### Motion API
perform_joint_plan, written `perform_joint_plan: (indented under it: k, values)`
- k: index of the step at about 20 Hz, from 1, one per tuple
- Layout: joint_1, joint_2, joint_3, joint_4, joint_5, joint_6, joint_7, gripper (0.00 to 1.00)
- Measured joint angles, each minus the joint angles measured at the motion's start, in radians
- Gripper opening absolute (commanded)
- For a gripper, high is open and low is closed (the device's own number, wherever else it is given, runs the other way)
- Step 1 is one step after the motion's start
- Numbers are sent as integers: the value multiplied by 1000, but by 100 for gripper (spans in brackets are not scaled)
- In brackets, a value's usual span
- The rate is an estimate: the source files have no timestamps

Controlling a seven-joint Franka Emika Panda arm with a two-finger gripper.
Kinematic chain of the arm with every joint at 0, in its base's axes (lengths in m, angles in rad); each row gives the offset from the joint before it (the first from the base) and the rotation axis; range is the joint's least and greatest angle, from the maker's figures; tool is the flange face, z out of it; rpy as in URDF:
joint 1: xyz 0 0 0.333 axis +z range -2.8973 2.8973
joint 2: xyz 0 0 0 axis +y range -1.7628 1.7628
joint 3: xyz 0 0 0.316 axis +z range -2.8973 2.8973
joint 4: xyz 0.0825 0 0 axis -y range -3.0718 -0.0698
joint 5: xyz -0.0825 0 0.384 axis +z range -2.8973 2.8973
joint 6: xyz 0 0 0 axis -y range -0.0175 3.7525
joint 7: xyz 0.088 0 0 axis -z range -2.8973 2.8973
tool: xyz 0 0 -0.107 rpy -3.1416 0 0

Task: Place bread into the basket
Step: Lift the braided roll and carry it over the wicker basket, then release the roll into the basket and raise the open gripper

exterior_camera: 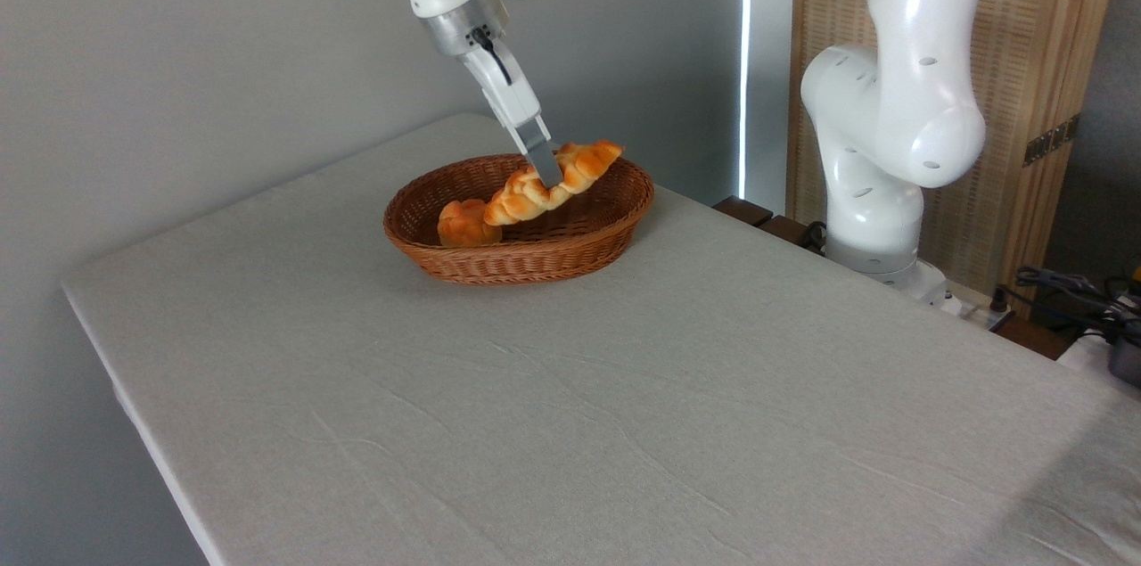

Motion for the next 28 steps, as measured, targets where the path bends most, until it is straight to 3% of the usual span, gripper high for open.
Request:
perform_joint_plan:
  k: [5, 20, 22, 24, 28]
  values:
    - [-9, 46, -8, -3, 47, 21, 3, 100]
    - [-8, 45, -8, 45, 54, 23, 2, 100]
    - [-2, 39, 34, 107, 56, 28, 0, 100]
    - [16, 32, 120, 185, 63, 31, 1, 100]
    - [96, 37, 301, 298, 66, 34, 90, 100]
